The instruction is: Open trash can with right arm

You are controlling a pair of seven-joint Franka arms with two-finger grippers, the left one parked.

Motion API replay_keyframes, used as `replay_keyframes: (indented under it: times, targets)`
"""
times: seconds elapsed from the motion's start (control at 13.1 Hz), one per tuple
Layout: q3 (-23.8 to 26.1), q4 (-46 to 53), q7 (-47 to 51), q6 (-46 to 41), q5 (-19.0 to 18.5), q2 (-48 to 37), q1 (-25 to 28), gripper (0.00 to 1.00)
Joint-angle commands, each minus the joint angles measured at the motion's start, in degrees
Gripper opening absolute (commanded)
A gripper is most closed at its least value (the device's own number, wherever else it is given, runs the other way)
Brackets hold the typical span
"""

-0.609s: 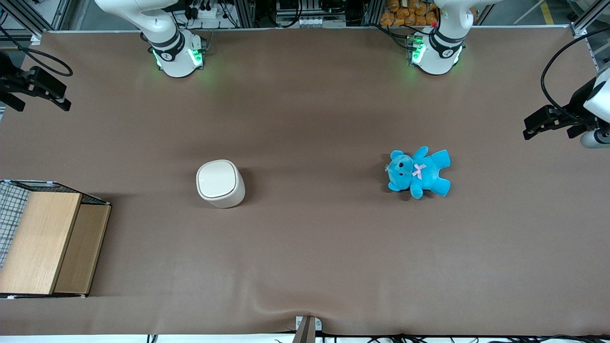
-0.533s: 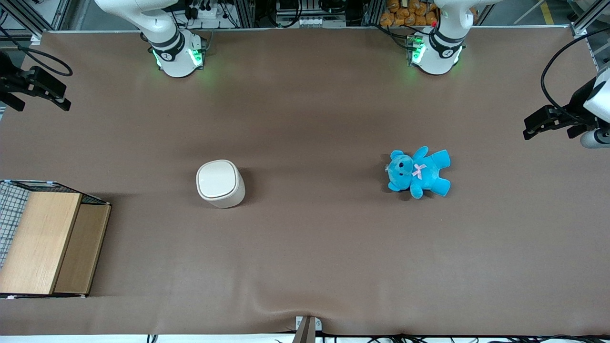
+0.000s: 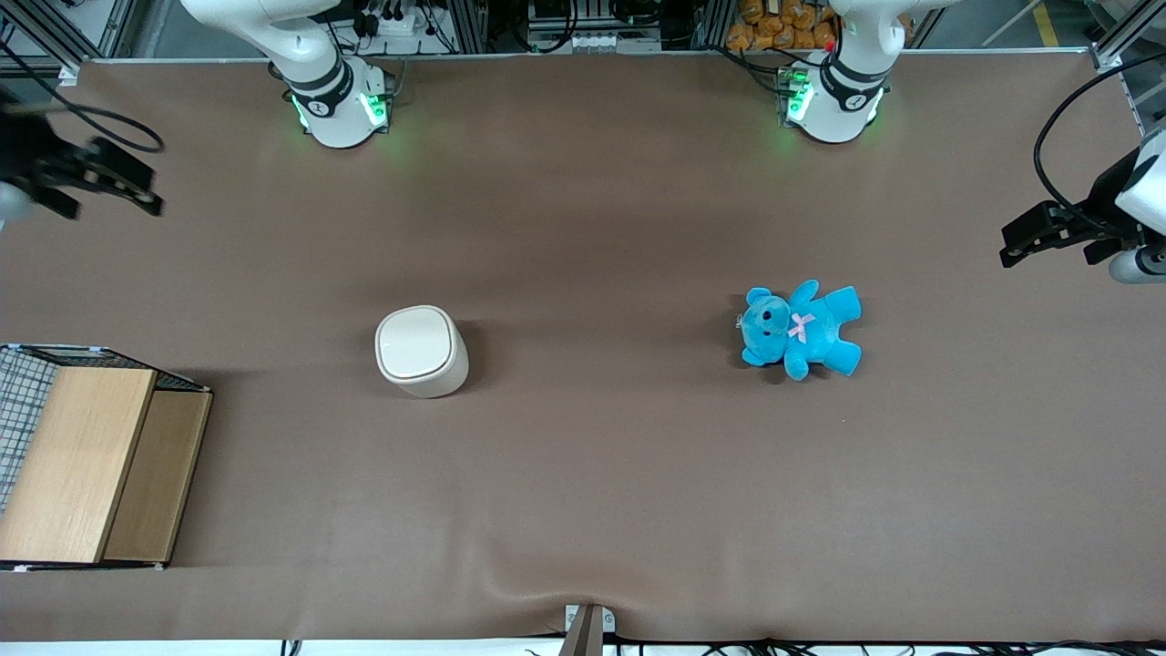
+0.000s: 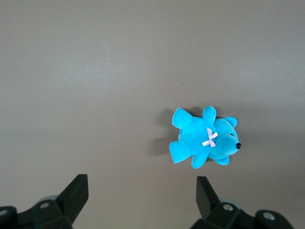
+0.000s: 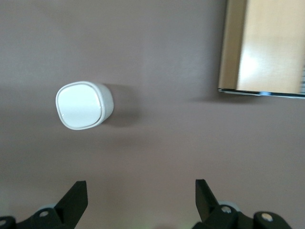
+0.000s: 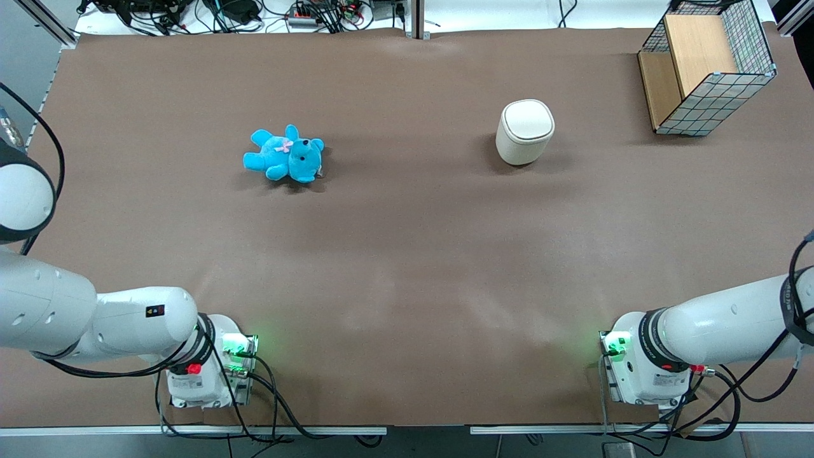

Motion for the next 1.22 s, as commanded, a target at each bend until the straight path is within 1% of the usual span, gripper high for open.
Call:
replay_keyframes:
  times: [0.0,0.08,0.15,0.23,0.3,0.38,0.61,0.84,1.14]
  targets:
    - [-0.12,1.18,5.21,4.76,0.57,7.09,5.56,1.00]
    - [-0.12,1.18,8.03,7.40,0.40,9.73,7.58,0.87]
    - [-0.21,1.18,10.05,9.86,-0.65,12.19,9.87,0.60]
    - [-0.12,1.18,11.82,11.89,-3.01,14.65,11.45,0.35]
    - [-0.12,1.09,13.49,14.35,-4.60,16.76,13.12,0.12]
    - [-0.12,0.57,15.24,16.46,-4.70,18.87,14.01,0.00]
    - [-0.04,-0.75,16.23,22.35,-4.70,23.37,14.98,0.00]
    - [-0.04,-5.22,16.23,28.07,-4.70,24.26,15.78,0.00]
    - [-0.12,-9.62,16.23,28.78,-4.70,23.47,15.95,0.00]
